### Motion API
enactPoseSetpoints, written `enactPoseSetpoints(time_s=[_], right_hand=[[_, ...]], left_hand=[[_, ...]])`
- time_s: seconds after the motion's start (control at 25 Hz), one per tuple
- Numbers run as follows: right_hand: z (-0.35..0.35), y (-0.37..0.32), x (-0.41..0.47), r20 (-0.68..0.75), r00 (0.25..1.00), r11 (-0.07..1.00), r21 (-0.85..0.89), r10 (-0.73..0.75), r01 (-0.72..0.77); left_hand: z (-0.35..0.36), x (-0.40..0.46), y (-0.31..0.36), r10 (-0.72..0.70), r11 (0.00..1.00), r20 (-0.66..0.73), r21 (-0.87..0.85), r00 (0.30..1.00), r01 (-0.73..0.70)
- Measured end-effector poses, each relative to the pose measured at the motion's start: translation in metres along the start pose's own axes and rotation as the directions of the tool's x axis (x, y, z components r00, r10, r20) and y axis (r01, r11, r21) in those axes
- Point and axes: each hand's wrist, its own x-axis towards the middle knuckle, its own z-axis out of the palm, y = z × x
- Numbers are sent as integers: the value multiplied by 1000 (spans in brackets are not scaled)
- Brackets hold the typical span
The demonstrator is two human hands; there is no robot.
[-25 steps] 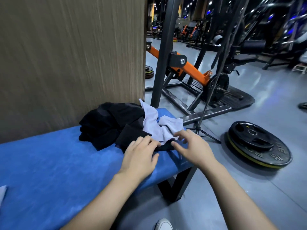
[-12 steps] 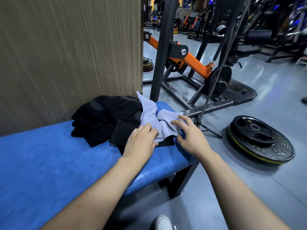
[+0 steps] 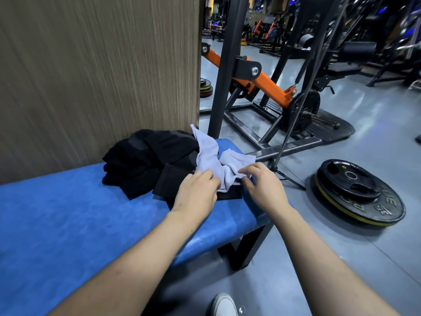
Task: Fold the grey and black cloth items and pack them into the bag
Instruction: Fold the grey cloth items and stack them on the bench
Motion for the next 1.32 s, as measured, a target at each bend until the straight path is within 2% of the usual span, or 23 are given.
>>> enactPoseSetpoints(time_s=[0.12,0.36,0.52,0.72,0.96,1.08,1.16,1.24,1.32], right_hand=[[-8,-8,-1,-106,994,1000,15,3,-2],[-21,-24,-3,-281,953,991,-100,-115,90],[-30,-32,-10,-333,936,992,10,-116,126],[-42,-42,-16,-380,918,984,93,-108,154],[-66,-54,-27,-463,877,978,86,-127,188],[-79,-59,-33,-534,833,983,26,-141,183],[-89,-67,-38,-608,787,985,44,-104,164],[-96,-73,-42,-666,741,985,61,-80,162],[-99,-76,-45,-659,749,980,97,-68,174]], left_hand=[[-5,-4,5,-3,1000,-20,2,1000,3],[-13,5,26,-158,976,-14,-157,987,154],[-19,12,34,-205,960,-61,-209,977,188],[-27,22,41,-220,959,-169,-216,961,182],[-57,34,48,-221,948,-175,-270,960,169],[-84,33,55,-242,912,-168,-377,956,164],[-106,32,59,-229,898,-190,-419,955,132],[-127,29,59,-214,905,-209,-410,954,113],[-144,23,53,-216,921,-218,-369,952,124]])
